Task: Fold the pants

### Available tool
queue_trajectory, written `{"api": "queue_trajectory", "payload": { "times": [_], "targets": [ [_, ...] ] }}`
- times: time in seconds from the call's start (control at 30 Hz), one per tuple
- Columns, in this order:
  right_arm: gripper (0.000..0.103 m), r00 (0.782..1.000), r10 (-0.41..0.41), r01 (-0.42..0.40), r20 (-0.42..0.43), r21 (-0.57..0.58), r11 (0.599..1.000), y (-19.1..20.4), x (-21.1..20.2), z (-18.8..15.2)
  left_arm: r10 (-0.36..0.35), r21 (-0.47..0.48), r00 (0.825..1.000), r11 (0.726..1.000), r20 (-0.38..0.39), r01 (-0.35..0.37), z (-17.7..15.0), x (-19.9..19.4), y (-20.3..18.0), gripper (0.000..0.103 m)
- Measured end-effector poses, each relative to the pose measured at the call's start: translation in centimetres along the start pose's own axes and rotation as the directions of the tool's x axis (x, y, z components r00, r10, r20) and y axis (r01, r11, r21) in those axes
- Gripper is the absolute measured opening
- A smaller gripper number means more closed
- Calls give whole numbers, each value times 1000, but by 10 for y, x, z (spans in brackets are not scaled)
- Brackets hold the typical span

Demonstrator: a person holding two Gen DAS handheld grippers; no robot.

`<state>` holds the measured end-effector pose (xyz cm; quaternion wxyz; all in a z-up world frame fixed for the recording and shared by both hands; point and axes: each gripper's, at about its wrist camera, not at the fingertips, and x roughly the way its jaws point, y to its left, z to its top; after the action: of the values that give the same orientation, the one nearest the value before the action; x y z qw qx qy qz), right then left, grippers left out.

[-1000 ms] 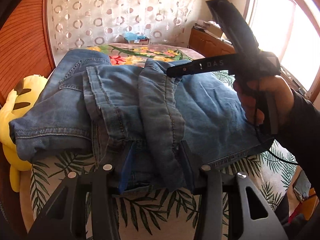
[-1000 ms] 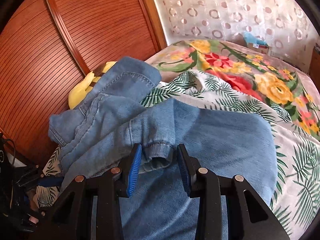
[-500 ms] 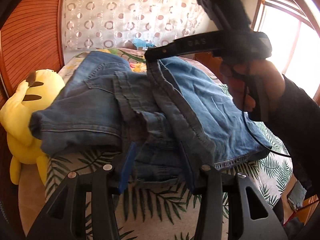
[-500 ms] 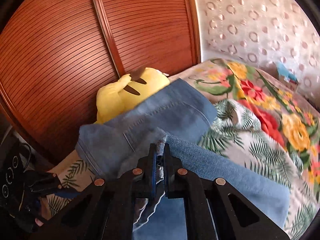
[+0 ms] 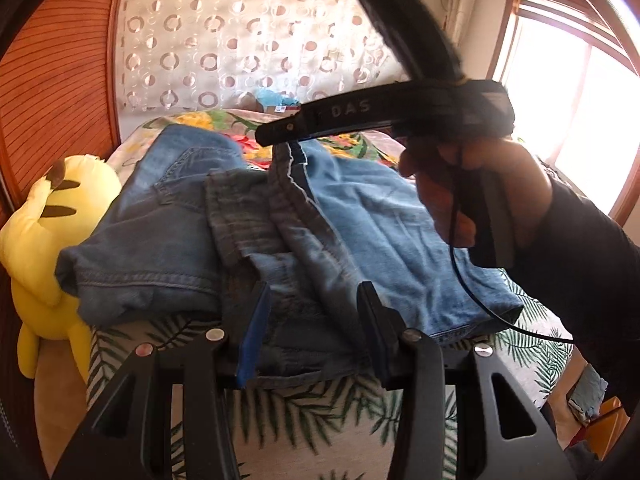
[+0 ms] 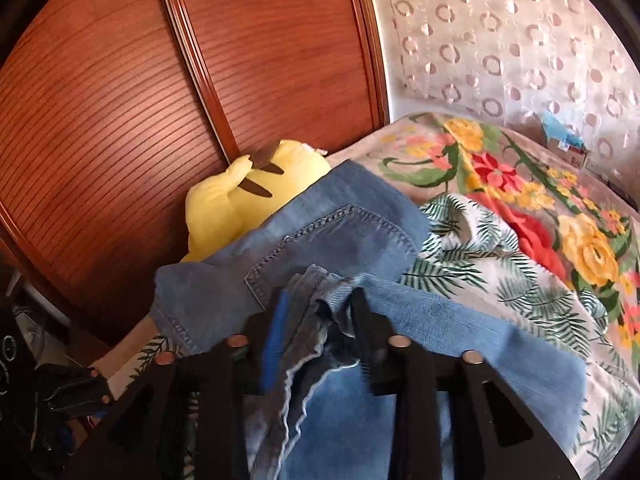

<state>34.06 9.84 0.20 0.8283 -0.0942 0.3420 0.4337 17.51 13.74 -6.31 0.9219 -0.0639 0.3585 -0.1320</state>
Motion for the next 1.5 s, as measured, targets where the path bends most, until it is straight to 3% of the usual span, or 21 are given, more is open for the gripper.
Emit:
{"api": "queue_trajectory", "payload": {
  "times": [0.23, 0.4, 0.63, 0.73, 0.87, 1.13, 1.27, 1.5],
  "targets": [
    [37, 995, -88, 87, 38, 21, 996, -7, -49, -37, 10, 51, 999, 999, -35, -8, -1, 16, -23, 45],
    [37, 991, -128, 126, 34, 53, 991, -14, -80, -66, 58, 94, 996, 994, -73, -51, -8, 29, -40, 46],
    [37, 986, -166, 162, 36, 93, 982, -22, -121, -105, 255, 205, 963, 951, -85, -233, -23, 49, -53, 46],
    [37, 983, -180, 175, 32, 110, 978, -24, -134, -122, 310, 213, 950, 931, -40, -295, -25, 45, -50, 45],
    [37, 980, -198, 193, 20, 130, 972, -28, -151, -144, 325, 115, 946, 939, 3, -323, -20, 26, -29, 45],
    [37, 972, -231, 233, -29, 182, 955, -31, -165, -179, 310, 34, 951, 950, -10, -309, -19, 5, -5, 46],
    [37, 971, -233, 238, -50, 215, 947, -30, -166, -198, 301, 9, 953, 954, 21, -301, -14, -11, -7, 46],
    [46, 964, -256, 266, -70, 242, 933, -23, -165, -213, 201, 57, 976, 977, 77, -206, -1, -26, -46, 46]
  ]
}}
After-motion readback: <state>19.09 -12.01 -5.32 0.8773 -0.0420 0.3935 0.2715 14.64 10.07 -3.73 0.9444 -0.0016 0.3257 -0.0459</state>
